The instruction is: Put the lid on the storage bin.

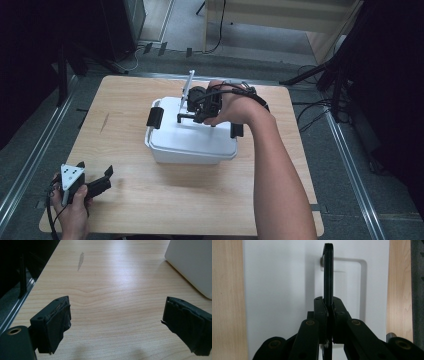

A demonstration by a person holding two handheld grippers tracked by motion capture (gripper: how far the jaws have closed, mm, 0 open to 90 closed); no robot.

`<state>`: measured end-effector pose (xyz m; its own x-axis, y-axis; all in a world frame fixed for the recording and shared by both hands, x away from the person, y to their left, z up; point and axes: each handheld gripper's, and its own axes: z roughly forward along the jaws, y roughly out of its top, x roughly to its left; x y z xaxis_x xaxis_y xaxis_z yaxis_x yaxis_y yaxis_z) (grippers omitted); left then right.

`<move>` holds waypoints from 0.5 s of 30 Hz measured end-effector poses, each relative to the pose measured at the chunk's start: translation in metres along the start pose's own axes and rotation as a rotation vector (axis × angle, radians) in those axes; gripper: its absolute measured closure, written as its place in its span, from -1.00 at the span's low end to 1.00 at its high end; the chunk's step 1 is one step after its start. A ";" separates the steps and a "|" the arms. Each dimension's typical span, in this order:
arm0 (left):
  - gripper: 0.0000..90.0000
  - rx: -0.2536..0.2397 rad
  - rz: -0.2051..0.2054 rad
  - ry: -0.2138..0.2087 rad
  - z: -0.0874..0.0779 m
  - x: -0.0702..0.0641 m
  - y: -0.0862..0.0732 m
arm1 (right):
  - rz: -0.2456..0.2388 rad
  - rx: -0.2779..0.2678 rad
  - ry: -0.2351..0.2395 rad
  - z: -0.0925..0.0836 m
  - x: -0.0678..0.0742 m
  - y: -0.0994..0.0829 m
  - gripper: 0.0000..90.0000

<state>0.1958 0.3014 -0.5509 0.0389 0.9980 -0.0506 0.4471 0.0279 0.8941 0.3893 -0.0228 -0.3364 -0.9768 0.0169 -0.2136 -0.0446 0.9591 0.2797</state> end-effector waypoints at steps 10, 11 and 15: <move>-0.81 0.000 -0.006 -0.002 0.000 0.000 0.000 | -0.030 0.000 0.013 0.009 -0.002 0.016 0.89; -0.81 0.000 -0.006 -0.002 0.000 0.000 0.000 | -0.028 0.010 0.015 0.010 -0.002 0.018 0.89; -0.81 -0.002 -0.007 -0.001 0.000 0.000 0.000 | -0.038 0.028 0.021 0.013 -0.001 0.024 0.89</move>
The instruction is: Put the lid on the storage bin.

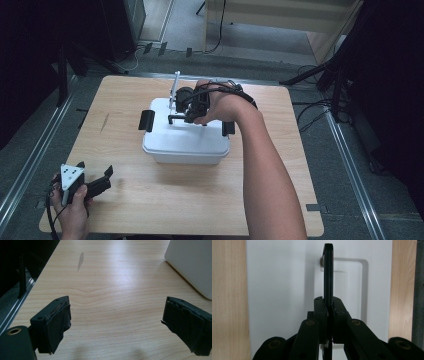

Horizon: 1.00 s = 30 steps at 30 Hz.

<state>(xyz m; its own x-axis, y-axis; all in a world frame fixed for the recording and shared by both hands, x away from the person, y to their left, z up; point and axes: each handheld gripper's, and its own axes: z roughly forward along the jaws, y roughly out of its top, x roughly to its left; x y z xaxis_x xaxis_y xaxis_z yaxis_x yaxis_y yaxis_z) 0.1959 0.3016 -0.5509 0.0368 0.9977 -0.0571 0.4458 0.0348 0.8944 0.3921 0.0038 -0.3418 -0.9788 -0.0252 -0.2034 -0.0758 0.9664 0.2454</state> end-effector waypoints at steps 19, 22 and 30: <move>-0.81 0.001 0.002 0.000 0.000 0.000 0.000 | -0.011 -0.029 0.002 0.003 -0.001 -0.002 0.89; -0.81 0.001 -0.001 -0.001 0.000 0.000 0.000 | -0.018 -0.026 0.002 0.003 -0.001 -0.002 0.89; -0.81 -0.001 0.002 0.000 0.000 0.000 0.000 | -0.007 -0.023 -0.015 0.001 -0.002 -0.003 0.89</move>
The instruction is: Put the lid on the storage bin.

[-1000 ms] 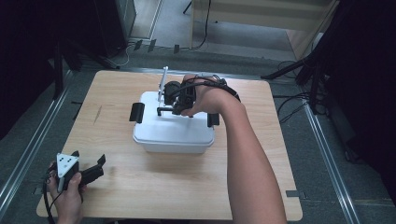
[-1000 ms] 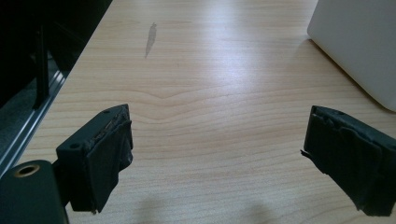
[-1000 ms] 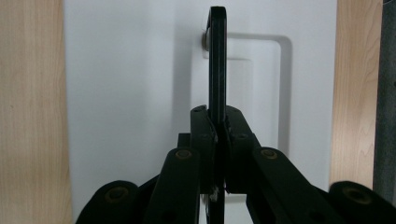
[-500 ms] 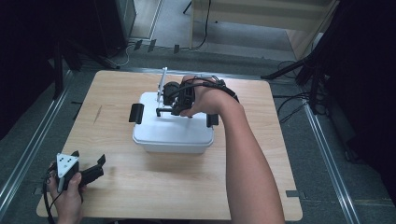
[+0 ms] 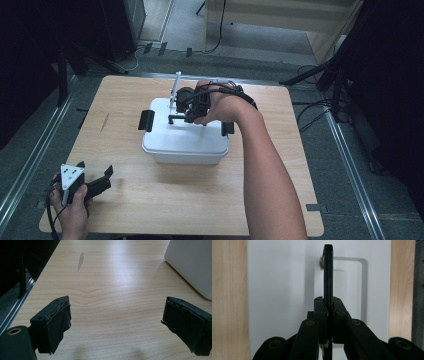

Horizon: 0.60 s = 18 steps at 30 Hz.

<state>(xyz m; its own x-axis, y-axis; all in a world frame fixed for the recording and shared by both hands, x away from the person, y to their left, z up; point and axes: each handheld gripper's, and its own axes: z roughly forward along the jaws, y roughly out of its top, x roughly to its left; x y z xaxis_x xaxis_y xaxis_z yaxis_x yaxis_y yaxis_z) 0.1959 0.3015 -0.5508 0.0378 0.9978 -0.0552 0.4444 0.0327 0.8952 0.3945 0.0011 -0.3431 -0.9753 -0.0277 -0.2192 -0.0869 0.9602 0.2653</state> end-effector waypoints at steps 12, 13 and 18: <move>-0.81 -0.004 0.000 0.000 0.000 0.000 0.000 | 0.009 0.000 -0.010 0.000 -0.009 -0.002 0.89; -0.81 -0.005 0.000 0.000 0.000 0.000 0.000 | 0.005 -0.002 -0.006 0.002 -0.010 -0.001 0.89; -0.81 -0.006 -0.004 -0.002 0.000 0.001 0.000 | -0.012 -0.012 -0.018 0.007 -0.013 0.001 0.89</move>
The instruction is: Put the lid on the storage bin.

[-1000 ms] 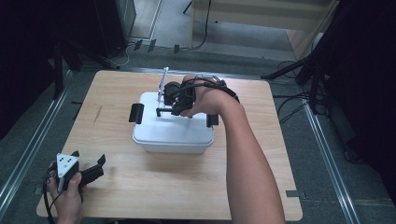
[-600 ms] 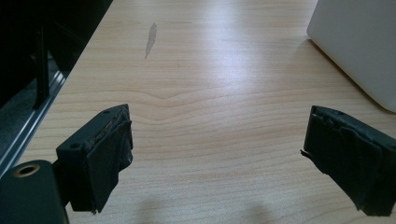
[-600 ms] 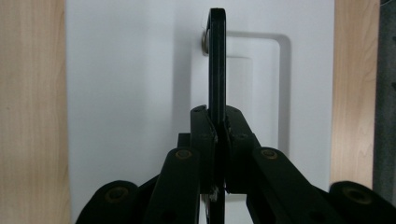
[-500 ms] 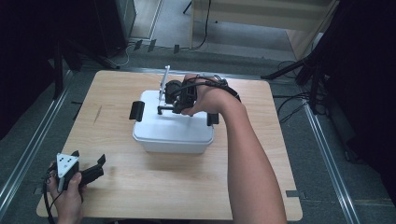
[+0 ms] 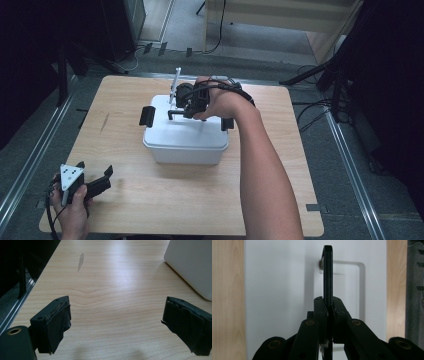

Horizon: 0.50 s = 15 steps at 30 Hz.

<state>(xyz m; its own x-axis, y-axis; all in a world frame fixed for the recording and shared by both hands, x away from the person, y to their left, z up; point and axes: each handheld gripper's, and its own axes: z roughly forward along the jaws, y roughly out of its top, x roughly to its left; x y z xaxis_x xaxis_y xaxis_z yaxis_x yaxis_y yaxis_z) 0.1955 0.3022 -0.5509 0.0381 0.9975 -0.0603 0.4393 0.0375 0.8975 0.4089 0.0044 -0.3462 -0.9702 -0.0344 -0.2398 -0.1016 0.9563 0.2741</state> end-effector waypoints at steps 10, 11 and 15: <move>-0.81 0.005 -0.004 0.000 0.000 0.000 0.000 | -0.028 0.008 -0.042 0.008 0.008 -0.002 0.07; -0.81 0.007 -0.005 0.002 0.001 0.000 0.000 | -0.017 0.022 -0.068 0.009 0.010 -0.002 0.01; -0.81 0.005 -0.006 0.003 0.001 0.000 0.000 | 0.032 -0.016 -0.052 0.006 0.015 -0.003 -0.44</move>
<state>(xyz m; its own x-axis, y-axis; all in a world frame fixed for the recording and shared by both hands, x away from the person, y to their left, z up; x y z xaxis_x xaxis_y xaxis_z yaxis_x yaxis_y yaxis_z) 0.1961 0.3023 -0.5509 0.0326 0.9974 -0.0645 0.4441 0.0434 0.8949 0.3961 0.0030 -0.3562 -0.9604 0.0117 -0.2784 -0.0746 0.9519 0.2973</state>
